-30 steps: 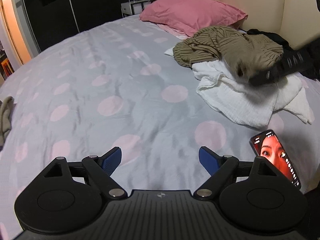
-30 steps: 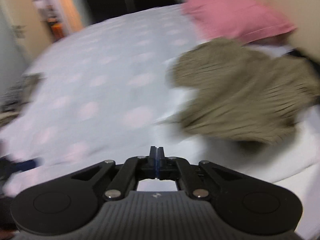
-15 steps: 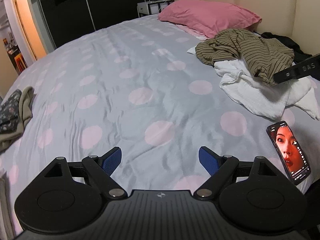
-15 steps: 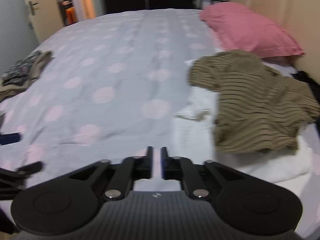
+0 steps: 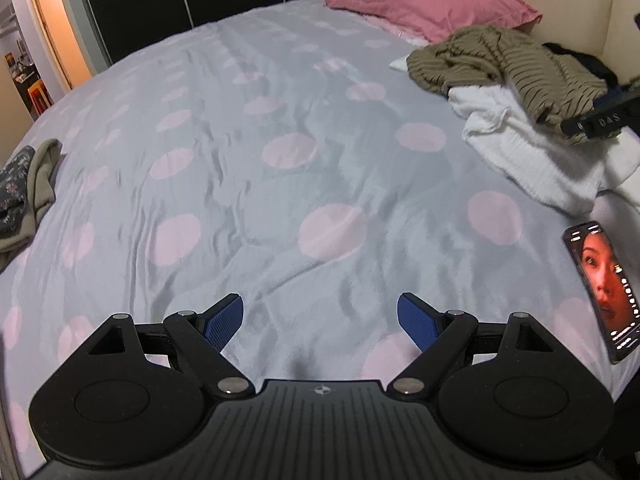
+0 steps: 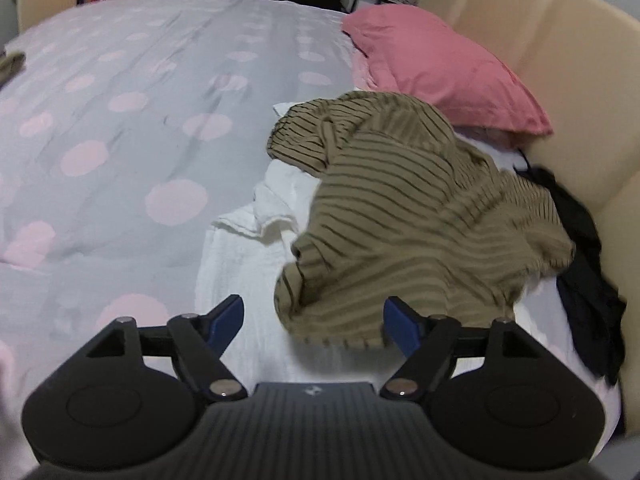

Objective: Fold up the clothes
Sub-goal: 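Pull the olive striped shirt off the pile with the right tool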

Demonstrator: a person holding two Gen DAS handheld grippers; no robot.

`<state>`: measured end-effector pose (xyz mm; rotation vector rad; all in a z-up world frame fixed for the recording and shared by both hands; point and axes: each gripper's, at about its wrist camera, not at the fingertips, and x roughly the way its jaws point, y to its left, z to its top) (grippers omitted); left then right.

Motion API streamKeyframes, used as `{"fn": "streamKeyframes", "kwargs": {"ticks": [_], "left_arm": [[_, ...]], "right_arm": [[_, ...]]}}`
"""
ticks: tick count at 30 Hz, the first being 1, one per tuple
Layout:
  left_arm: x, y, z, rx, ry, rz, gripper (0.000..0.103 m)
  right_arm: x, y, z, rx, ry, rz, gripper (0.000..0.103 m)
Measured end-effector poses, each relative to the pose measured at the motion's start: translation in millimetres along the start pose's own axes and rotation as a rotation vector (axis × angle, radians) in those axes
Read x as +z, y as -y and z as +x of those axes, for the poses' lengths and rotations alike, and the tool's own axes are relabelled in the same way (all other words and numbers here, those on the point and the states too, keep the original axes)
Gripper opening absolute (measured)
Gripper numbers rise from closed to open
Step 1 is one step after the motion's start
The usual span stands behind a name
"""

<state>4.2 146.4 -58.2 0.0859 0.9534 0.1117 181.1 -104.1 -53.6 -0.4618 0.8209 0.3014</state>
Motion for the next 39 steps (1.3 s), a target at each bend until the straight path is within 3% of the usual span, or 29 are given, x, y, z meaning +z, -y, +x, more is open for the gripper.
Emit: {"fn": "streamKeyframes", "kwargs": {"ticks": [6, 8, 9, 12, 13, 15, 21, 32, 39], "left_arm": [[-3, -8, 26, 0.008, -0.051, -0.018, 0.085], [-4, -11, 33, 0.008, -0.068, -0.025, 0.085], [-4, -11, 36, 0.007, -0.074, -0.027, 0.085], [-5, -11, 44, 0.002, -0.091, -0.031, 0.085], [-5, -10, 45, -0.001, -0.094, -0.029, 0.085], [-5, -8, 47, -0.006, -0.098, -0.024, 0.085], [-1, -4, 33, -0.008, -0.066, -0.017, 0.085], [8, -7, -23, 0.025, 0.044, -0.008, 0.085], [1, -27, -65, 0.053, 0.108, -0.003, 0.085]], "right_arm": [[15, -10, 37, -0.111, 0.002, -0.078, 0.075], [17, -3, 40, -0.112, 0.006, -0.049, 0.059], [18, 1, 42, -0.112, 0.008, -0.035, 0.044], [22, 11, 46, -0.113, 0.013, 0.007, 0.013], [23, 15, 47, -0.113, 0.015, 0.021, 0.011], [25, 23, 43, -0.103, 0.035, 0.057, 0.009], [36, 28, 10, 0.059, 0.077, 0.127, 0.007], [57, -44, -84, 0.335, 0.150, 0.028, 0.007], [60, -113, -148, 0.566, 0.190, -0.087, 0.007]]}}
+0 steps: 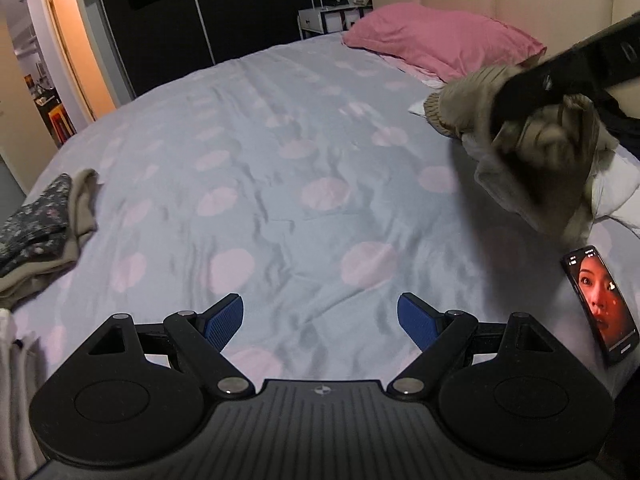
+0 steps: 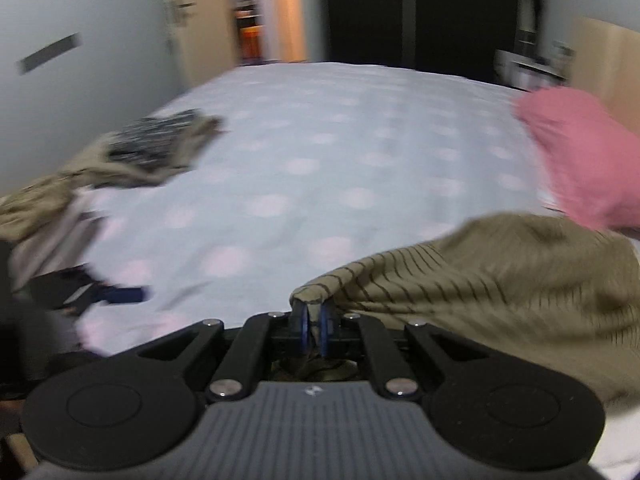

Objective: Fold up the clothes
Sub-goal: 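Pull the olive striped shirt off the pile with the right tool, then grasp the shirt hem with the left tool while the right tool holds another edge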

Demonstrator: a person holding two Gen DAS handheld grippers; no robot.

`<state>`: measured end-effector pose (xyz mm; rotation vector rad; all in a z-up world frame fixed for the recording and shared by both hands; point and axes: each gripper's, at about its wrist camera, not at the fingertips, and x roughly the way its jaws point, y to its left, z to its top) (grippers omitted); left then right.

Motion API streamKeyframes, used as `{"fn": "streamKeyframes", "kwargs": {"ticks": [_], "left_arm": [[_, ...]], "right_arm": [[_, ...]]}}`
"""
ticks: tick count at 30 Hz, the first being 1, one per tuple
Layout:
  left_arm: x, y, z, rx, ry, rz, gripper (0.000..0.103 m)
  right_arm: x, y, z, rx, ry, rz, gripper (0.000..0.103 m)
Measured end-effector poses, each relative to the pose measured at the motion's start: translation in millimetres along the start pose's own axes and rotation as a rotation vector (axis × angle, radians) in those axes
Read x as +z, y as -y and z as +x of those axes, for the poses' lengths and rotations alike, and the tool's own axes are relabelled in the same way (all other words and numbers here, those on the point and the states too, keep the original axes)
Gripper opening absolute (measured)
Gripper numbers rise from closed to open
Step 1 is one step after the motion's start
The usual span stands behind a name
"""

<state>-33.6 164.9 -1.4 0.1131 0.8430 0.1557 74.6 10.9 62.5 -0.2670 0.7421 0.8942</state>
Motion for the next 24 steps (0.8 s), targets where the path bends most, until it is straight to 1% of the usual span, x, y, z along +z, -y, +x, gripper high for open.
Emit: {"fn": "streamKeyframes", "kwargs": {"ticks": [3, 7, 8, 9, 10, 11, 12, 13, 15, 16, 18, 21, 23, 24], "left_arm": [[-8, -7, -5, 0.008, -0.005, 0.005, 0.085], [-19, -17, -11, 0.020, -0.011, 0.011, 0.085], [-21, -20, -12, 0.023, -0.013, 0.012, 0.085], [-24, -22, -14, 0.025, -0.014, 0.014, 0.085], [-27, -25, -15, 0.028, -0.016, 0.015, 0.085], [-29, -27, -17, 0.030, -0.017, 0.017, 0.085], [-31, -24, -16, 0.022, -0.018, 0.028, 0.085], [-32, -22, -15, 0.014, -0.019, 0.041, 0.085], [-33, -15, -12, -0.001, -0.017, 0.068, 0.085], [-33, -12, -10, -0.008, -0.018, 0.080, 0.085], [-34, -6, -6, -0.023, -0.020, 0.104, 0.085], [-33, 3, 4, -0.072, -0.025, 0.152, 0.085], [-33, 9, 12, -0.102, -0.027, 0.209, 0.085], [-34, 12, 16, -0.101, -0.028, 0.239, 0.085]], "right_arm": [[-2, -39, 1, 0.083, -0.010, -0.043, 0.007], [-13, -65, 13, 0.179, -0.062, -0.039, 0.007], [-18, -70, 18, 0.172, -0.076, -0.058, 0.008], [-22, -73, 23, 0.146, -0.088, -0.066, 0.010], [-25, -74, 28, 0.122, -0.100, -0.072, 0.017], [-28, -70, 32, 0.107, -0.114, -0.068, 0.021], [-31, -64, 34, 0.094, -0.126, -0.057, 0.027], [-33, -57, 34, 0.080, -0.130, -0.046, 0.031], [-35, -40, 30, 0.058, -0.127, -0.033, 0.033], [-36, -32, 28, 0.048, -0.125, -0.028, 0.036], [-39, -15, 24, 0.019, -0.125, -0.025, 0.040], [-48, 8, 18, -0.033, -0.137, -0.035, 0.040], [-57, 25, 16, -0.070, -0.157, -0.037, 0.040], [-62, 31, 16, -0.076, -0.169, -0.033, 0.040]]}}
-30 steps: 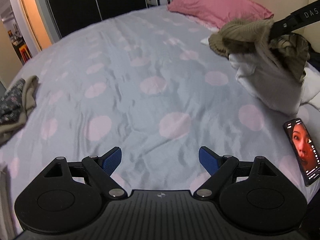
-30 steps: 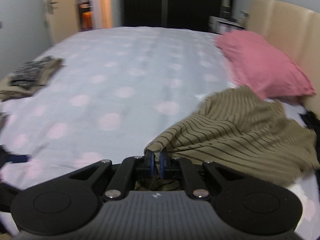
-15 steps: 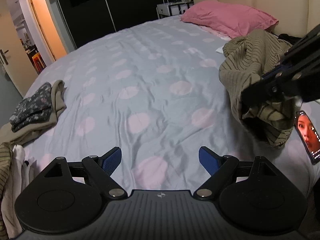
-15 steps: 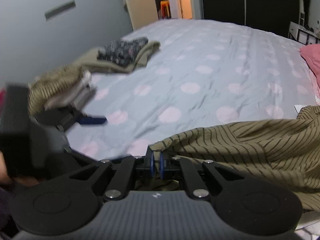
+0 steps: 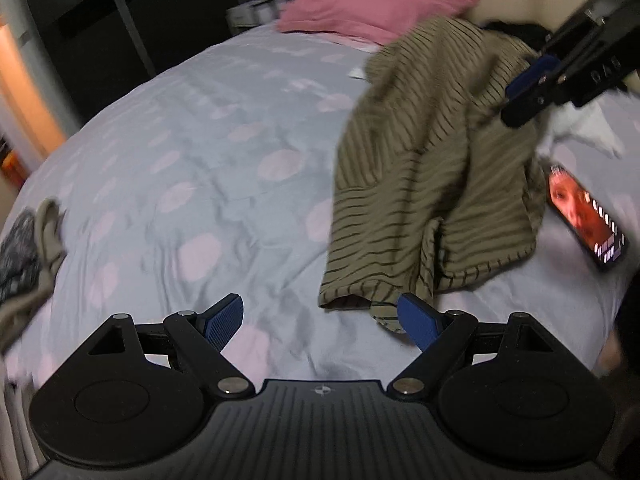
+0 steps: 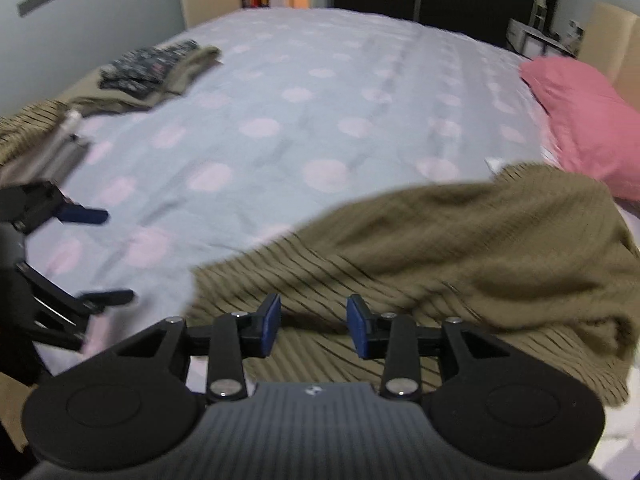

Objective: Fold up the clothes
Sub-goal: 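Grasp the shirt hem with the left tool while the right tool holds another edge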

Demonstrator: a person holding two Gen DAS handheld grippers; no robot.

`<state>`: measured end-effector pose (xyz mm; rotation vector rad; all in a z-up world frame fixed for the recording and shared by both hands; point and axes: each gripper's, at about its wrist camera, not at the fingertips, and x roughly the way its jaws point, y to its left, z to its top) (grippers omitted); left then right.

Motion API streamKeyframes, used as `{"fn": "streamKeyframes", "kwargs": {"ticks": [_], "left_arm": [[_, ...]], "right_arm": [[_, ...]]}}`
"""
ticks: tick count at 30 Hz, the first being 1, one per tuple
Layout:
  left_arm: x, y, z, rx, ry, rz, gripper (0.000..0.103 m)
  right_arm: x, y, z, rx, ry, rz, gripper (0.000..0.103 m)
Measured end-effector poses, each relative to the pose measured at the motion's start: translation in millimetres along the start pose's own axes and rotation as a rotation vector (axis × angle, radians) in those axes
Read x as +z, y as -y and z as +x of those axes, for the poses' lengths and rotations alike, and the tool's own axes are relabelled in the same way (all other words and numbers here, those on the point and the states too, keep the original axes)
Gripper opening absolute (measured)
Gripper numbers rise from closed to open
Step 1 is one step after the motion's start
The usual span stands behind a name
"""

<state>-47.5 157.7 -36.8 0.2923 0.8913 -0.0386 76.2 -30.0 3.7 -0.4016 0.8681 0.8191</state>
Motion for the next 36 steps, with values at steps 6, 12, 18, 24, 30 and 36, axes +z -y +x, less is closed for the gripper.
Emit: {"fn": "streamKeyframes", "kwargs": {"ticks": [6, 12, 18, 24, 30, 36], "left_arm": [[0, 12, 23, -0.032, -0.010, 0.108, 0.085], [-10, 25, 44, -0.033, -0.046, 0.209, 0.085], [-22, 13, 58, -0.019, -0.079, 0.185, 0.085], [-24, 0, 69, 0.001, -0.095, 0.128, 0.085], [-20, 1, 72, 0.002, -0.085, 0.122, 0.085], [-20, 0, 74, 0.002, -0.079, 0.100, 0.085]], "right_arm": [[-30, 15, 18, 0.003, -0.076, -0.003, 0.049], [-47, -13, 48, 0.039, -0.122, -0.113, 0.054], [-61, -36, 77, 0.073, -0.181, -0.221, 0.055], [-68, -44, 88, 0.047, -0.181, -0.305, 0.043], [-64, -36, 84, 0.012, -0.160, -0.299, 0.004], [-56, -20, 75, -0.009, -0.138, -0.223, 0.002]]}}
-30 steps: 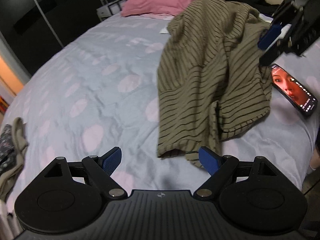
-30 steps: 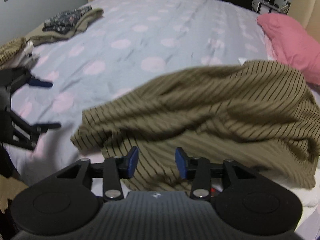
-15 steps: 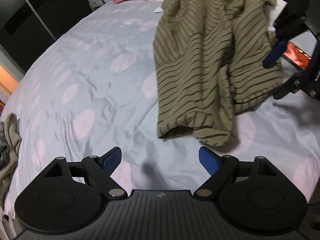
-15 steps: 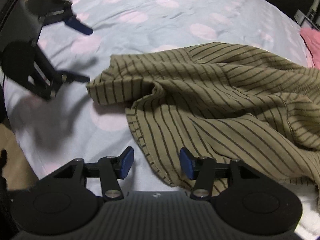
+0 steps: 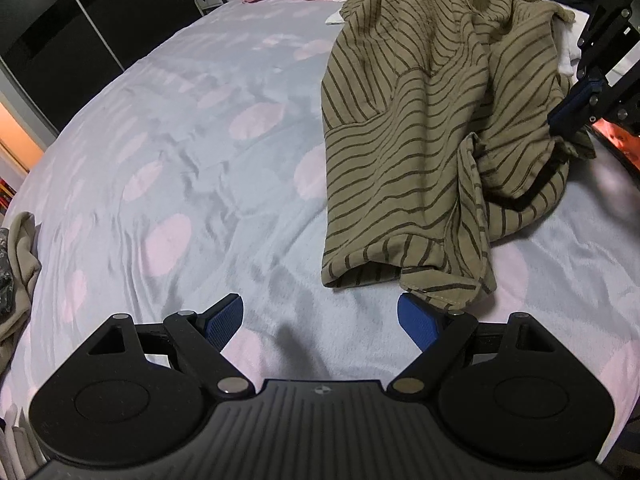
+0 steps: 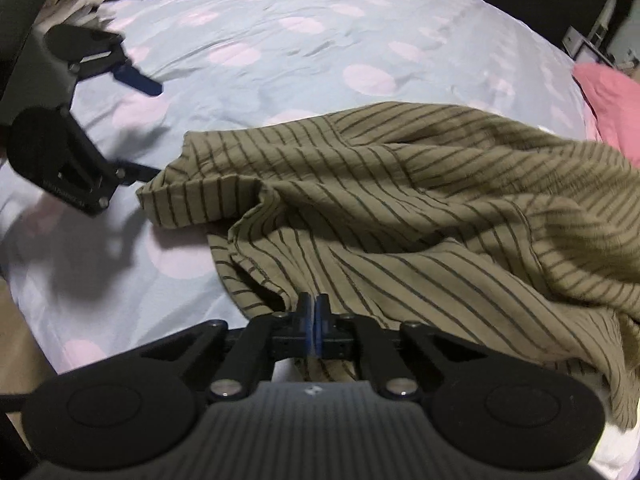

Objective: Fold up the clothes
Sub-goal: 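Grasp the shirt hem with the left tool while the right tool holds another edge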

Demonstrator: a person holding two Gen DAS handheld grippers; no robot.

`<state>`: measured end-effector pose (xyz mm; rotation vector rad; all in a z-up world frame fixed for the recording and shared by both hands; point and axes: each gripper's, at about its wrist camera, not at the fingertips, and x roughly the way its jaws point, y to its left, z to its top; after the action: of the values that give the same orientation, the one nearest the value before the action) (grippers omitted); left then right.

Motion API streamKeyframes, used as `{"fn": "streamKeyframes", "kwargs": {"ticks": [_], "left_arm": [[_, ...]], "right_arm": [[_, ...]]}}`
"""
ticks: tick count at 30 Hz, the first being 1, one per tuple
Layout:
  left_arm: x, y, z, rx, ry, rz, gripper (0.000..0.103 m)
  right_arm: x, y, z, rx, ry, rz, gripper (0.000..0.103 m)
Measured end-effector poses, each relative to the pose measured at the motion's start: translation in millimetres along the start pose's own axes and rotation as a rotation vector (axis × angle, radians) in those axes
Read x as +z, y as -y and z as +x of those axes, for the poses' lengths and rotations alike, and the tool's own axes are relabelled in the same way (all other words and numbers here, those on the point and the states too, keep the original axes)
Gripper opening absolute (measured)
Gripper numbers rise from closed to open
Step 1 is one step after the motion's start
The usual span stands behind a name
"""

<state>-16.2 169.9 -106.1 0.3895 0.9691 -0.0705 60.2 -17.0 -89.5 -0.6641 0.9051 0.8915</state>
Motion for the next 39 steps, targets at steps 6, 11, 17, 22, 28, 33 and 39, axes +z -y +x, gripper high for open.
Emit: {"fn": "streamKeyframes", "kwargs": {"ticks": [6, 11, 17, 22, 28, 33, 39], "left_arm": [[6, 1, 8, 0.020, 0.004, -0.026, 0.079], [11, -3, 17, -0.007, 0.000, -0.073, 0.067], [18, -3, 24, -0.052, 0.019, -0.121, 0.055], [23, -5, 27, -0.094, 0.019, -0.155, 0.030], [27, -8, 22, -0.114, 0.024, -0.190, 0.024], [26, 0, 18, -0.096, 0.044, -0.107, 0.026], [15, 16, 19, -0.029, 0.051, 0.029, 0.039]], "right_arm": [[-1, 8, -2, -0.098, -0.001, 0.031, 0.002], [-4, 29, -8, -0.188, 0.011, 0.118, 0.002], [-9, 61, -19, -0.207, 0.047, 0.256, 0.001], [-10, 71, -24, -0.184, 0.077, 0.272, 0.003], [-27, 59, -25, -0.234, 0.085, 0.075, 0.008], [-43, 47, -25, -0.286, 0.088, -0.106, 0.014], [-62, 29, -20, -0.348, 0.087, -0.320, 0.036]]}}
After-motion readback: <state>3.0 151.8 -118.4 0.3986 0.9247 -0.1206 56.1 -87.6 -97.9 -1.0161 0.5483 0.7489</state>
